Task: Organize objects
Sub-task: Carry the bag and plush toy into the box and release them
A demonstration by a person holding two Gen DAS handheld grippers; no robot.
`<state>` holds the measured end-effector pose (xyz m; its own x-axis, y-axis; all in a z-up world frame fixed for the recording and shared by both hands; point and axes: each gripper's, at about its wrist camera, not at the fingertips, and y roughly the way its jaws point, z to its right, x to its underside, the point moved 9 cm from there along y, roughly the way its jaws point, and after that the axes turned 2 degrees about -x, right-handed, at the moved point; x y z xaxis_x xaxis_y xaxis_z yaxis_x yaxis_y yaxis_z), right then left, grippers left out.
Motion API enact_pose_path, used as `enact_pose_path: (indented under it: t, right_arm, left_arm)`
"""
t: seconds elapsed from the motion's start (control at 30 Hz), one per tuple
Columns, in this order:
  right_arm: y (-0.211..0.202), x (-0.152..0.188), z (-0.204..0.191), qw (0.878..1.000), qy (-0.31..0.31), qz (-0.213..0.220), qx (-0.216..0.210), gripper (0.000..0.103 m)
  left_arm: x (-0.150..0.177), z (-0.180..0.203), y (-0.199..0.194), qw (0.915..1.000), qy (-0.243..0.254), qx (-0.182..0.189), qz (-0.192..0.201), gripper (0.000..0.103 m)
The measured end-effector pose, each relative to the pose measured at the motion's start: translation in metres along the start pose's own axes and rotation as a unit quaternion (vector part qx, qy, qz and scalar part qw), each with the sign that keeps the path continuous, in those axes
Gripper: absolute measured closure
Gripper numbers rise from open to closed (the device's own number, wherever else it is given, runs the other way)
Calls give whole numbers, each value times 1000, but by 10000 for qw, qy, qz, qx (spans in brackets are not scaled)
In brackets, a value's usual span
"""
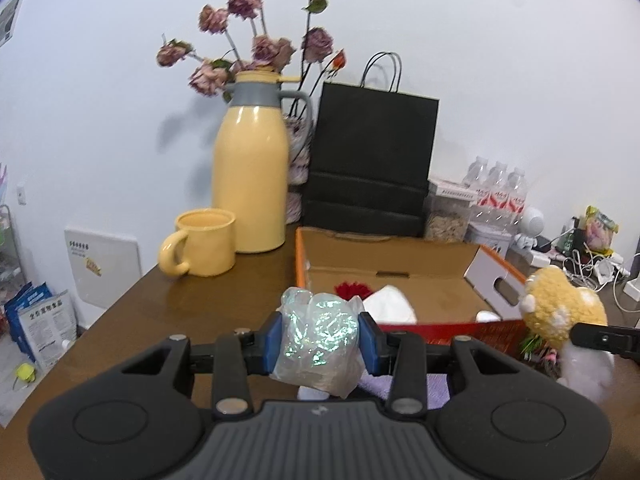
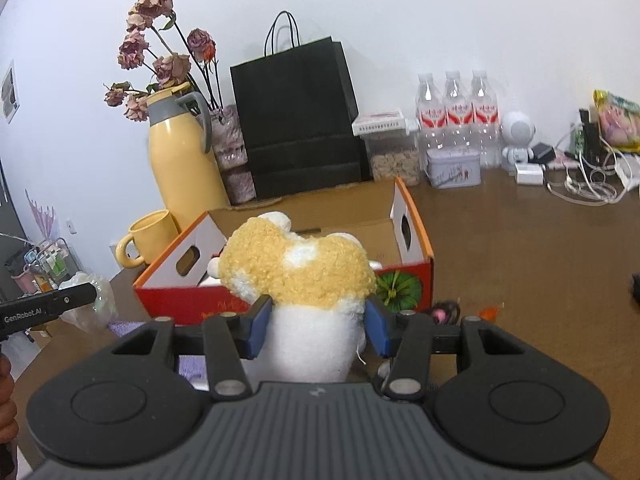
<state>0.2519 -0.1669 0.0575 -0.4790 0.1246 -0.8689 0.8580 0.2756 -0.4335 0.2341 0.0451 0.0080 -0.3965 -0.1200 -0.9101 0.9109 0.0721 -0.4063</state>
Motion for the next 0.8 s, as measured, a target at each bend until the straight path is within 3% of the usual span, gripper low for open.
enact_pose_path:
  t: [0.47, 0.8]
  right_arm:
    - [43, -48, -4, 9995, -219, 200, -112, 53]
    - [89, -70, 9, 9995, -180, 273, -22, 53]
  left_arm:
    - [-38, 47, 42, 9995, 150, 210, 177, 65]
    - [-52, 66, 97, 9997, 174, 133, 106, 65]
